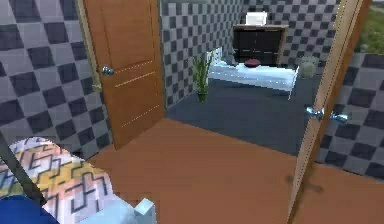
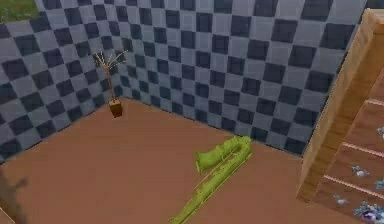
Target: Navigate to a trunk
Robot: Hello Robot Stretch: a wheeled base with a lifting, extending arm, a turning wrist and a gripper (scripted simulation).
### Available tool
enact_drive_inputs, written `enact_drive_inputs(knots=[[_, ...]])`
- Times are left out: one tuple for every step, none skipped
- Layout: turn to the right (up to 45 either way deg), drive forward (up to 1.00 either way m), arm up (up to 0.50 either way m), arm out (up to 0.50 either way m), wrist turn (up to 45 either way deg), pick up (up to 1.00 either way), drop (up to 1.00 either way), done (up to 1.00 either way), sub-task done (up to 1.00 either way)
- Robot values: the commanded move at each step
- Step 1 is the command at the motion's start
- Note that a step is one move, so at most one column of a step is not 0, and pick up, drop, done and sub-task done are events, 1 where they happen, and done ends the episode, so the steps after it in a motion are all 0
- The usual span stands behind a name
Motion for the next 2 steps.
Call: enact_drive_inputs(knots=[[6.0,0.0,0.0,0.0,0.0,0.0,0.0,0.0,0.0],[0.0,1.0,0.0,0.0,0.0,0.0,0.0,0.0,0.0]])
